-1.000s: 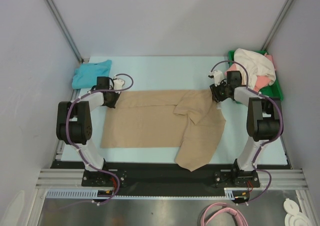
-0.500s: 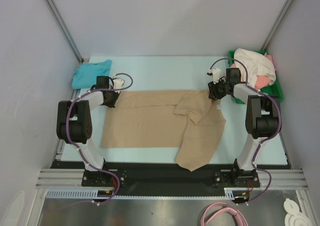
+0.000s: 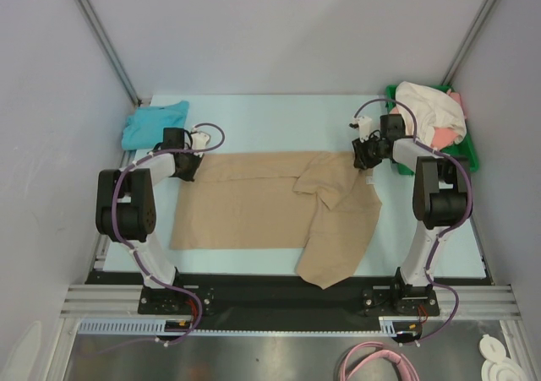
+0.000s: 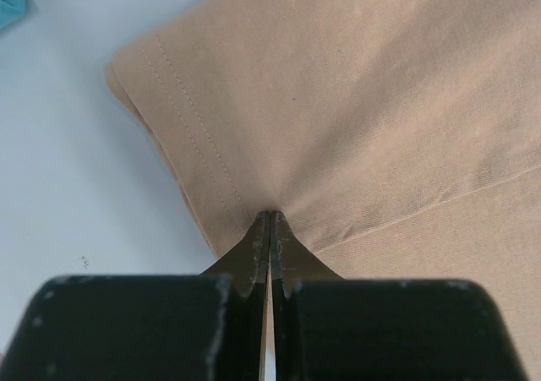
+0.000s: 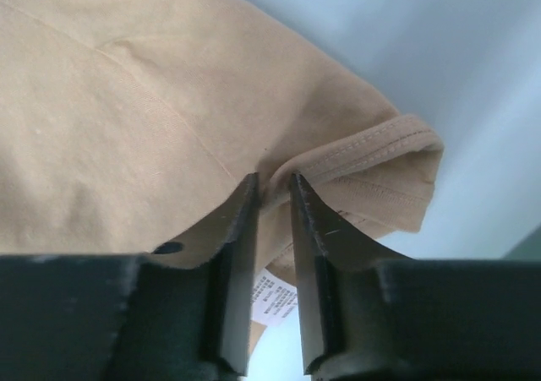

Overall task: Fold and stack the t-shirts
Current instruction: Fold the tshirt

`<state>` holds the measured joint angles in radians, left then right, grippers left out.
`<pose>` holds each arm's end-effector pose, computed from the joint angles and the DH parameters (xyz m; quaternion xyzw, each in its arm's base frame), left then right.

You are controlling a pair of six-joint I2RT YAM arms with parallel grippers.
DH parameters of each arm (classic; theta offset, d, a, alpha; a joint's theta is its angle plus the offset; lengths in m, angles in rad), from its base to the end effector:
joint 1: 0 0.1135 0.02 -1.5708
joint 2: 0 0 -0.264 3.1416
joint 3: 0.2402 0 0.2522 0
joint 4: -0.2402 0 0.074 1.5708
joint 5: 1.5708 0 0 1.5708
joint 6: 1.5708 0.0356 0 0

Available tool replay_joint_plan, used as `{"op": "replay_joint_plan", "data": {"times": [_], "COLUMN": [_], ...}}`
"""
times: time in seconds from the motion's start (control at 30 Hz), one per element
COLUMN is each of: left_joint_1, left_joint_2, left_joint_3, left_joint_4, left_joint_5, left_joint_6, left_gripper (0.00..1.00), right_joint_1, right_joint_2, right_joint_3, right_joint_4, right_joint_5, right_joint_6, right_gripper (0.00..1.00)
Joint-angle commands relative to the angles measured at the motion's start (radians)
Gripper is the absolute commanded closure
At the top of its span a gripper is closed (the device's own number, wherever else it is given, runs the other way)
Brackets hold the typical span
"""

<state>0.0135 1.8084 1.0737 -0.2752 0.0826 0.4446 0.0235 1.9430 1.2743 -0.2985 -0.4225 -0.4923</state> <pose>0.3624 0.0020 0.1577 0.2165 0.9354 0.0241 0.2783 0.4054 0.0241 0.1670 -0.2984 0.8868 0.1272 0.3292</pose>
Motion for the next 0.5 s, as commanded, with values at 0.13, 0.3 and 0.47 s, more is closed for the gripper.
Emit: {"op": "replay_joint_plan", "data": {"times": [0.13,0.3,0.47], "left_joint_1": [0.011,0.011,0.009], "left_joint_2": [0.011,0.020,0.034], "left_joint_3": [0.006,0.008,0.012], "left_joint_4": [-0.016,-0.009,0.007], "left_joint_5": [-0.003,-0.035,-0.066], "left_joint_6": [-0.001,0.002,0.011], "left_gripper": [0.99,1.00,1.00], "right_joint_1": [0.006,0.004,0.001], "right_joint_2": [0.007,-0.009,0.005], "right_joint_3": [0.030,0.013,0.030], "right_joint_4": [-0.001,0.041,0.068], "right_joint_5": [0.085,0.125,0.185], "right_joint_6": [0.017,0.012,0.012], "right_gripper": [0.98,1.00,1.00]}}
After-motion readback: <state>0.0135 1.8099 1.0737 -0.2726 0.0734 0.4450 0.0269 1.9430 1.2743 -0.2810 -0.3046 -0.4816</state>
